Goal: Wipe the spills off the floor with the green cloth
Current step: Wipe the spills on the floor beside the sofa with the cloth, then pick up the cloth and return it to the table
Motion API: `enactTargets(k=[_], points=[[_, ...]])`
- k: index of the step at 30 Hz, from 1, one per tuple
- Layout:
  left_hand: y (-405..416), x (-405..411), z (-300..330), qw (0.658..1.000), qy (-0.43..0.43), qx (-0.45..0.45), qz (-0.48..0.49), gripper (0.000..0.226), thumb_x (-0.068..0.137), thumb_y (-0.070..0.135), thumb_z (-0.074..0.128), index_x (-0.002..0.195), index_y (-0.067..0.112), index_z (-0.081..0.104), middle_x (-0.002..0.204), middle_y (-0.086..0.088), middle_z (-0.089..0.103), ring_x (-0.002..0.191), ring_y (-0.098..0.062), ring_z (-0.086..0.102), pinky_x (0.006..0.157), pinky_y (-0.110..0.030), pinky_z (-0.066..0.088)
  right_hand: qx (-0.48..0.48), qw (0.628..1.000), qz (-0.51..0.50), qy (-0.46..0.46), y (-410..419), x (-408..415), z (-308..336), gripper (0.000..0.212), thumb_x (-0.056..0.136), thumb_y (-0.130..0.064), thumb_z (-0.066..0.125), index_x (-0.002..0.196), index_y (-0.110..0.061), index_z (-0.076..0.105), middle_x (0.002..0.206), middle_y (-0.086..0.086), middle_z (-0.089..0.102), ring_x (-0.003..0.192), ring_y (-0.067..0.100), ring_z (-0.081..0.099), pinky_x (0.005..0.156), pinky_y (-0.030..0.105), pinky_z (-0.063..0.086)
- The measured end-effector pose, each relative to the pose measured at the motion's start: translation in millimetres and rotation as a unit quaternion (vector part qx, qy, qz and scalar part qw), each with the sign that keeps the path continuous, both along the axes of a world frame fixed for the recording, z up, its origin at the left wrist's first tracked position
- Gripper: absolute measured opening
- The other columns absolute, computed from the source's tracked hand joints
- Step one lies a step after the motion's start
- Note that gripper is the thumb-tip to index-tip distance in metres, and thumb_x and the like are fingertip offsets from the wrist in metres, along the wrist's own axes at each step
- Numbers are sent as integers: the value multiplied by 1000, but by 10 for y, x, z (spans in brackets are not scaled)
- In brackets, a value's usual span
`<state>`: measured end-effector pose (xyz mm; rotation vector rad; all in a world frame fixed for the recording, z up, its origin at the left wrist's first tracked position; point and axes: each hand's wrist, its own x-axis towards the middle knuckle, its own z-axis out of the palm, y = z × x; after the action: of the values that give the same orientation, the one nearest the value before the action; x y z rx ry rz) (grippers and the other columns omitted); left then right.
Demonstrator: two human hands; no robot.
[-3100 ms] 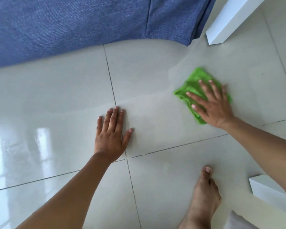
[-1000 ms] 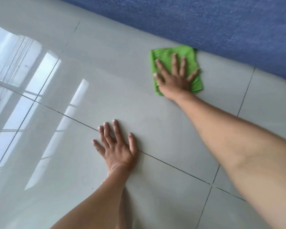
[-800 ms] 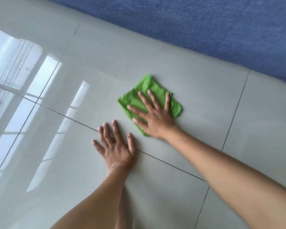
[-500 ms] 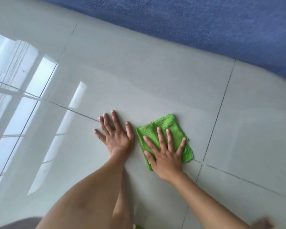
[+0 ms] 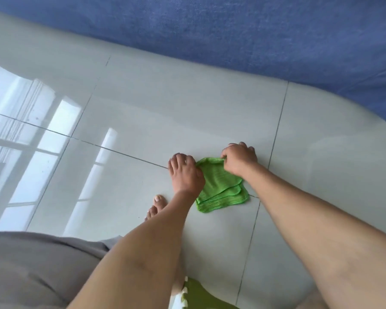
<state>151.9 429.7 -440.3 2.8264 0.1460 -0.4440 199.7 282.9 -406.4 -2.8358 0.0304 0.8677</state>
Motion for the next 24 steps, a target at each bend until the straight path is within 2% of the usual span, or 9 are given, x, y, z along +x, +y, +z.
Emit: enactTargets(k=[3, 5, 11, 15, 19, 24], points=[[-31, 21, 176, 999, 7, -34, 4, 26, 84, 13, 45, 109, 7, 50, 119, -13, 53, 117, -32, 42, 102, -39, 34, 24, 997, -68, -31, -30, -132, 151, 31, 85, -8, 53, 110, -17, 69, 124, 3, 59, 119, 27, 49, 99, 36, 38], [-26, 34, 311, 997, 14, -74, 1, 24, 84, 7, 43, 108, 4, 48, 116, -15, 55, 111, -33, 47, 94, -41, 41, 46, 993, -95, -45, -85, -232, 270, 30, 85, -8, 53, 110, -16, 67, 124, 5, 57, 117, 27, 51, 97, 35, 40], [-204, -48, 799, 992, -23, -125, -20, 29, 80, -3, 40, 107, 4, 49, 114, -16, 52, 104, -34, 50, 87, -39, 42, 130, 980, -152, -14, -392, -476, 809, 25, 79, -9, 54, 101, -15, 65, 116, 8, 66, 105, 27, 61, 87, 29, 49], [-342, 12, 1254, 986, -53, -135, -81, 30, 79, -3, 41, 107, 4, 49, 113, -16, 50, 98, -36, 53, 78, -38, 43, 137, 977, -153, -57, -616, -537, 1334, 21, 78, -10, 57, 96, -13, 66, 110, 10, 68, 101, 27, 62, 81, 26, 48], [-537, 210, 1864, 976, -115, -129, -130, 34, 80, -2, 42, 112, 5, 50, 115, -17, 47, 95, -38, 56, 77, -42, 47, 133, 974, -150, -103, -854, -526, 1999, 15, 76, -13, 61, 89, -18, 66, 99, 6, 67, 86, 21, 59, 70, 22, 42], [-879, 449, 2697, 956, -190, -131, -182, 29, 78, -3, 42, 102, 3, 56, 108, -20, 50, 93, -37, 55, 81, -38, 46, 110, 972, -134, -160, -1153, -586, 2898, 24, 77, -8, 58, 95, -12, 73, 84, 1, 64, 79, 16, 57, 67, 20, 40]])
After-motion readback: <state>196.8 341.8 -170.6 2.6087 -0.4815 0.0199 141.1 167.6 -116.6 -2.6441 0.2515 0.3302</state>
